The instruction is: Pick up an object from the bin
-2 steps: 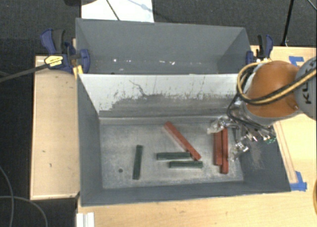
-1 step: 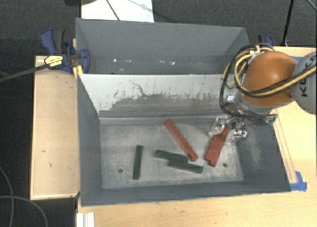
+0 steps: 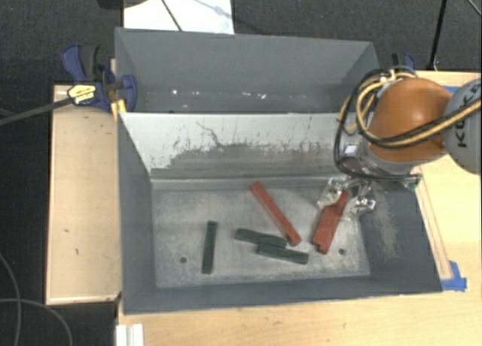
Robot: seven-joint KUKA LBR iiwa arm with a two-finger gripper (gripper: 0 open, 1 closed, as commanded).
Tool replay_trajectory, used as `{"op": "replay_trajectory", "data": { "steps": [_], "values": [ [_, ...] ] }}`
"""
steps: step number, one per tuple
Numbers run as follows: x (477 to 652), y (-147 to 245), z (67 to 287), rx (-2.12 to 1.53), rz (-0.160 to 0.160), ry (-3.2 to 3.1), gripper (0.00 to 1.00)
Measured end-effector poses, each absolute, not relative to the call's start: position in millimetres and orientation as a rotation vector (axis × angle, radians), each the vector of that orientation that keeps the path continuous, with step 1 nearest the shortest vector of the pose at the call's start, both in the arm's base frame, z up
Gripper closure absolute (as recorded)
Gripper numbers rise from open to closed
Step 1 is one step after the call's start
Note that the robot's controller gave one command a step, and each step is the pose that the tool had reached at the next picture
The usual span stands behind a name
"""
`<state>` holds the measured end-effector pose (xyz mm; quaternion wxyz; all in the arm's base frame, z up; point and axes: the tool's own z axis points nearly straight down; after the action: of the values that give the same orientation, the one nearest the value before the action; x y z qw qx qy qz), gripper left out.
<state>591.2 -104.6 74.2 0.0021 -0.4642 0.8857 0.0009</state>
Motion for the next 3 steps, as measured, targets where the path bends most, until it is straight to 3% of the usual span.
{"op": "replay_trajectory", "data": {
  "steps": [3],
  "values": [
    [591.2, -104.7, 74.2, -1.442, 0.005, 2.788, 1.0]
  ]
}}
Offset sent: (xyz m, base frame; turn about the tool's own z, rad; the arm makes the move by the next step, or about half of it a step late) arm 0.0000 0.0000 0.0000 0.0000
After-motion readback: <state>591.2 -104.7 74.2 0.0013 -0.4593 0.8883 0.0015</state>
